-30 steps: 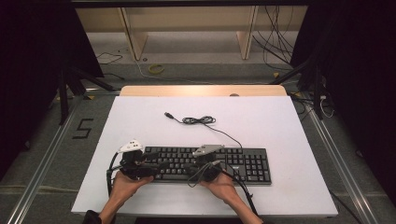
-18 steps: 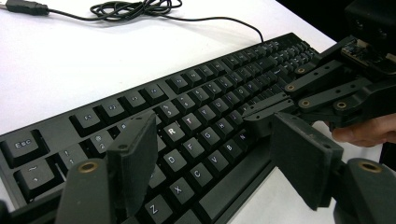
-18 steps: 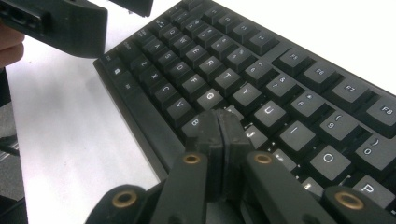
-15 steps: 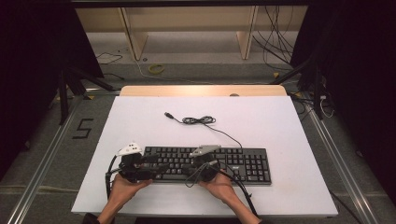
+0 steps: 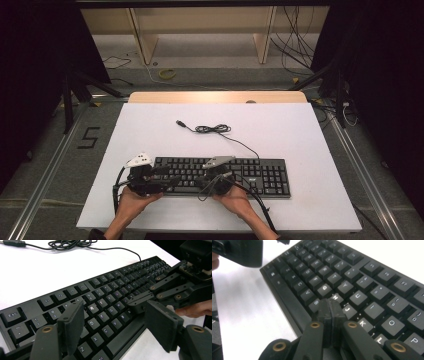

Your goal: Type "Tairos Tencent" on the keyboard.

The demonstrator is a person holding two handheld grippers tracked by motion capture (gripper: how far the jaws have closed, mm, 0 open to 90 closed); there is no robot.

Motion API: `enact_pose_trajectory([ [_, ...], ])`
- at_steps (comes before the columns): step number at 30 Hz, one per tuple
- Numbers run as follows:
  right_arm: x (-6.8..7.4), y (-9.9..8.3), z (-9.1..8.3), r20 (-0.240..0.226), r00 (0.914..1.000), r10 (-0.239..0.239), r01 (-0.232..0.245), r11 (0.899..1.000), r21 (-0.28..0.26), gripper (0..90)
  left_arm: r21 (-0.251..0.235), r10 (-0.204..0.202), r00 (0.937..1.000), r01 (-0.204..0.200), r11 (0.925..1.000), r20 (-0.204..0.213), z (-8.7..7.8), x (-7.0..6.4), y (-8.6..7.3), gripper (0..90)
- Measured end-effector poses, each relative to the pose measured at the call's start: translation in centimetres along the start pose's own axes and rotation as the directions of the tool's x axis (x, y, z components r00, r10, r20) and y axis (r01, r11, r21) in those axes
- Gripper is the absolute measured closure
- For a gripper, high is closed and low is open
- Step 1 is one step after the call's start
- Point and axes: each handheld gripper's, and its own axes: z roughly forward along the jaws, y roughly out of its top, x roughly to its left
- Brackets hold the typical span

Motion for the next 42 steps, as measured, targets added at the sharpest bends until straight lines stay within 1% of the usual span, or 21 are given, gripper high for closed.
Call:
enact_pose_trajectory([
  [3, 0.0, -0.1, 0.0, -0.007, 1.0000, 0.006, -0.007, 1.000, -0.004, 90.0, 0.000, -0.001, 1.0000, 0.001, 1.0000, -0.002, 0.0, 0.0, 0.0, 32.1],
  [9, 0.0, 0.0, 0.0, -0.006, 1.0000, 0.006, -0.006, 1.000, -0.006, 90.0, 0.000, 0.001, 1.0000, -0.001, 1.0000, -0.004, 0.0, 0.0, 0.0, 32.1],
  [11, -0.1, 0.0, -0.2, -0.004, 1.0000, 0.007, -0.007, 1.000, -0.013, 88.4, 0.002, 0.004, 1.0000, -0.004, 1.0000, -0.003, 0.0, 0.0, 0.0, 32.1],
  [12, -0.2, 0.1, -0.3, -0.012, 0.9999, 0.009, -0.009, 1.000, -0.022, 87.3, 0.002, 0.004, 1.0000, -0.004, 1.0000, -0.003, 0.0, 0.0, 0.0, 32.1],
  [16, -0.4, 0.3, -1.2, -0.024, 0.9995, 0.023, -0.024, 0.998, -0.060, 81.7, 0.004, 0.006, 1.0000, -0.006, 1.0000, -0.004, 0.1, 0.1, 0.0, 32.1],
  [19, -0.6, 0.4, -1.8, -0.030, 0.9992, 0.027, -0.029, 0.996, -0.080, 74.7, 0.004, 0.007, 1.0000, -0.007, 1.0000, -0.005, 0.1, 0.1, 0.0, 32.1],
  [22, -0.7, 0.4, -2.3, -0.028, 0.9992, 0.028, -0.030, 0.996, -0.089, 67.3, 0.004, 0.008, 0.9999, -0.008, 1.0000, -0.006, 0.1, 0.1, 0.0, 32.1],
  [24, -0.9, 0.3, -2.7, -0.030, 0.9992, 0.028, -0.031, 0.995, -0.098, 64.9, 0.004, 0.008, 0.9999, -0.008, 1.0000, -0.006, 0.1, 0.1, 0.0, 32.1],
  [27, -1.1, 0.2, -3.4, -0.032, 0.9987, 0.038, -0.042, 0.993, -0.112, 59.2, 0.006, 0.005, 1.0000, -0.005, 1.0000, -0.006, 0.1, 0.1, 0.0, 32.1],
  [30, -1.3, 0.0, -3.9, -0.028, 0.9988, 0.039, -0.042, 0.992, -0.121, 54.0, 0.007, 0.005, 1.0000, -0.005, 1.0000, -0.005, 0.2, 0.1, 0.0, 32.1],
  [38, -1.4, -0.5, -4.8, -0.034, 0.9986, 0.040, -0.044, 0.989, -0.143, 46.7, 0.015, 0.006, 1.0000, -0.006, 0.9999, -0.004, 0.3, 0.1, 0.1, 32.1],
  [42, -1.4, -0.7, -5.2, -0.034, 0.9988, 0.035, -0.040, 0.985, -0.166, 43.7, 0.014, 0.006, 1.0000, -0.006, 0.9999, -0.004, 0.4, 0.2, 0.2, 32.1],
])
